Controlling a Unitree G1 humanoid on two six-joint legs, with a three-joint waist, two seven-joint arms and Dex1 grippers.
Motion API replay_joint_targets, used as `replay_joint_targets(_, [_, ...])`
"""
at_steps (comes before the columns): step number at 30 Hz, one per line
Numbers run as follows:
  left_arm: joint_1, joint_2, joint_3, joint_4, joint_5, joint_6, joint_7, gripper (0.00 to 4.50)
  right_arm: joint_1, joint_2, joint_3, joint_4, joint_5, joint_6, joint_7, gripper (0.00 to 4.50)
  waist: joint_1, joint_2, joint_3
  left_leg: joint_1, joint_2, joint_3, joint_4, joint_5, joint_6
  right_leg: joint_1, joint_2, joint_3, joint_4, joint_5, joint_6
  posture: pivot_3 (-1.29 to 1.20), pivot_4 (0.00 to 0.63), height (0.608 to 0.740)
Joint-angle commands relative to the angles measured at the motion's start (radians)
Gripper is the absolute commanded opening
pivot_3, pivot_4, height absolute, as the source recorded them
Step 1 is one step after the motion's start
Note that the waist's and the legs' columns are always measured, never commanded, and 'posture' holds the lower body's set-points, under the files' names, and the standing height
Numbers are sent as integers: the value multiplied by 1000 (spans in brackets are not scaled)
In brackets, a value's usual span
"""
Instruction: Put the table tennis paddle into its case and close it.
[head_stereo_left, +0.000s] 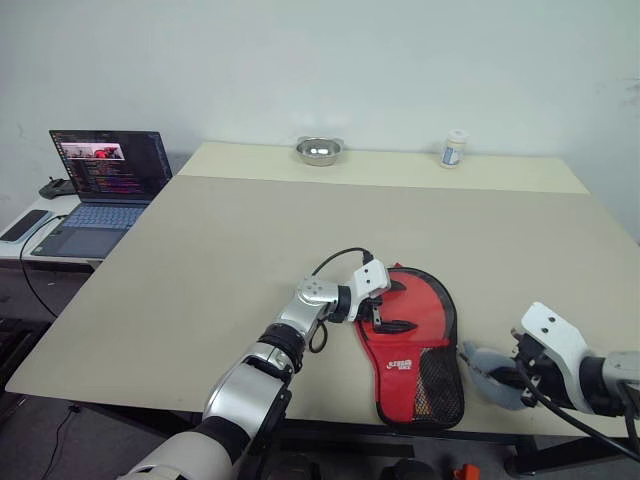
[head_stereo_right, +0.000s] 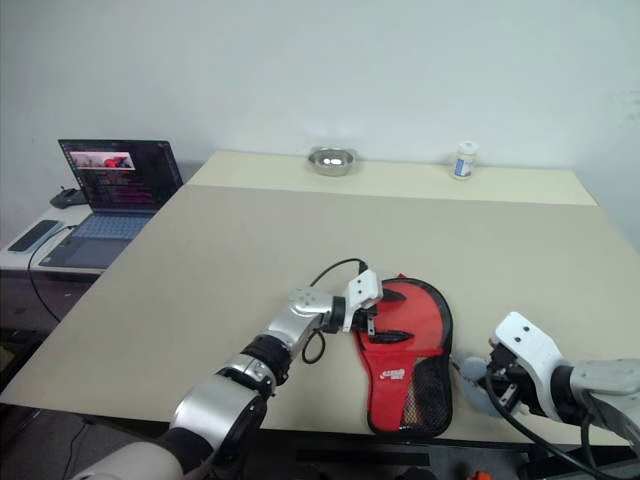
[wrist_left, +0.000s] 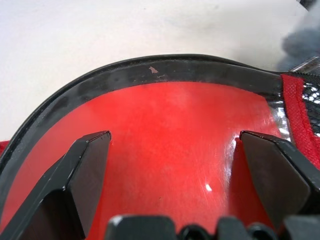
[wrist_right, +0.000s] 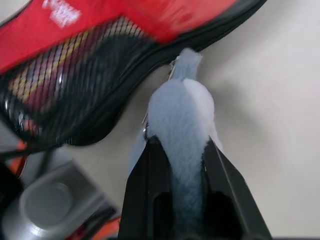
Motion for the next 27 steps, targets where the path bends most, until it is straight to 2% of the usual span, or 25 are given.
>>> replay_joint_targets(1, [52,-2,-59,73,74,27,2,4500,118,-47,-58,-90,54,2,81,204,3,1,-2,-1,-1,-1,0,-1,1,0,-1,-1,0,-1,1,0,150,740])
replay_joint_targets(6, [54,-7,-64,76,81,26,7,4500,258,-91,-91,-120,44,-70,129,196,5,-2,-10,-5,-5,-6,1,-4,4,0,-6,-9,-1,-4,5,0,150,740])
replay_joint_targets(10, [55,-7,-66,76,85,25,11,4500,304,-102,-119,-125,57,-98,155,195,4,-5,-11,-5,-4,-9,2,-4,4,2,-10,-14,-1,-4,5,0,150,740])
replay_joint_targets(15, [54,-9,-69,78,90,23,19,4500,364,-97,-147,-174,92,-108,197,195,4,-2,-13,-4,-4,-12,2,-4,4,4,-10,-15,0,-5,3,0,150,740])
replay_joint_targets(22, [56,-9,-70,76,94,19,19,4500,405,-100,-155,-171,81,-137,195,191,3,-4,-12,-1,-5,-14,2,-4,4,9,-11,-17,-1,-7,3,0,150,740])
replay_joint_targets(25, [56,-13,-70,75,97,18,20,4500,375,-87,-135,-150,83,-142,165,191,1,-4,-12,3,-5,-14,1,-4,4,13,-11,-18,-2,-8,2,0,150,740])
replay_joint_targets(27, [56,-15,-70,74,98,18,19,4500,366,-82,-136,-145,92,-143,163,923,1,-4,-12,7,-5,-15,0,-4,3,16,-12,-18,-2,-9,1,0,150,740])
